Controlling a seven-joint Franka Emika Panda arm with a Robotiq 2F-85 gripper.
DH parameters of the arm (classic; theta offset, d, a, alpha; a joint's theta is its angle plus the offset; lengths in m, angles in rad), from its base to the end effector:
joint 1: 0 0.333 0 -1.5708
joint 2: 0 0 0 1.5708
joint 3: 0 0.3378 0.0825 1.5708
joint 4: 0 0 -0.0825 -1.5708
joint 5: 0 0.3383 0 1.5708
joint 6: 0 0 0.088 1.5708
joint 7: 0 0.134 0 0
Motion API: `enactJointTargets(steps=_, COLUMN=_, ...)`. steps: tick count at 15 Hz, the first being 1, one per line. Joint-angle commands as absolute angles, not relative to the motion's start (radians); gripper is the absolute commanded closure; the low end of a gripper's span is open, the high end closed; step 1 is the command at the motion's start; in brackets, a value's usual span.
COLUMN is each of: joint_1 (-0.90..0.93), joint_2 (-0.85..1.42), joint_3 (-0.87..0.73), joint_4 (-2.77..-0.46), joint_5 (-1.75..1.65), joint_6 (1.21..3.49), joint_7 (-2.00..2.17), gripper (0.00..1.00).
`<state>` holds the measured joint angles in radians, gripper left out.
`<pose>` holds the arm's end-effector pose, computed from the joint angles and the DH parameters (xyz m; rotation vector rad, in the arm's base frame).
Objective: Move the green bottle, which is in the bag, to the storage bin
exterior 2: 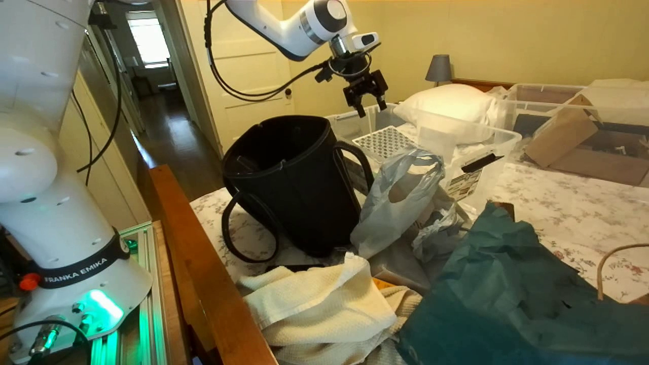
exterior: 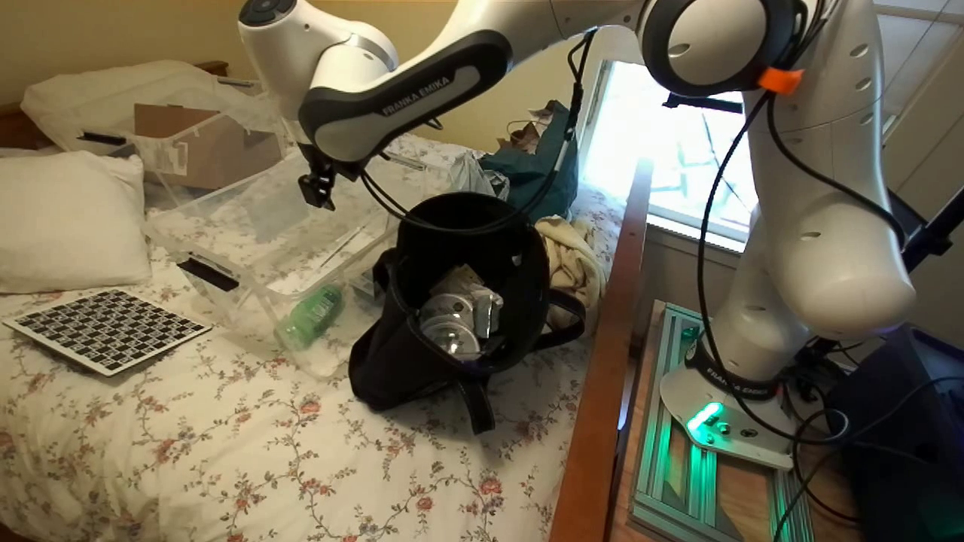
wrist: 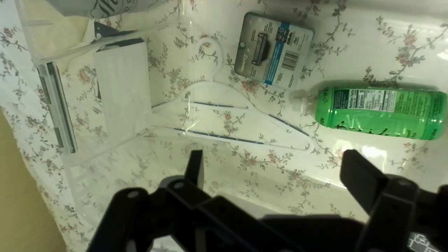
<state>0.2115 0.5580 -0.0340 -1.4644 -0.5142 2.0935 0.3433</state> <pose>0.6854 0.0914 0.3843 2.6900 0.1151 0.2575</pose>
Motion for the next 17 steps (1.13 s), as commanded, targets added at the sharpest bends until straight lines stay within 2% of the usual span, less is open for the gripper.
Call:
enactJointTargets(steps=1, joint_1=0.209, joint_2=0.456, joint_3=-0.033, joint_4=-1.558, joint_5=-0.456, joint_6=2.078, joint_7=0.346, gripper=0.0)
enactJointTargets(steps=5, joint_1=0.198, joint_2=0.33, joint_3=-0.032, joint_4=-1.676, joint_5=-0.401, joint_6=2.01, joint_7=0.412, gripper=0.0)
enactJointTargets(steps=12, joint_1=0.165, joint_2=0.117, joint_3=-0.008, joint_4=-1.918, joint_5=-0.351, joint_6=2.062, joint_7=0.483, gripper=0.0)
enactJointTargets(steps=13, joint_1=0.167, joint_2=0.204, joint_3=-0.008, joint_4=-1.809, joint_5=-0.385, joint_6=2.018, joint_7=0.46, gripper=0.0)
enactJointTargets(steps=17, joint_1=0.165, joint_2=0.191, joint_3=-0.006, joint_4=-1.823, joint_5=-0.385, joint_6=2.017, joint_7=0.462, gripper=0.0)
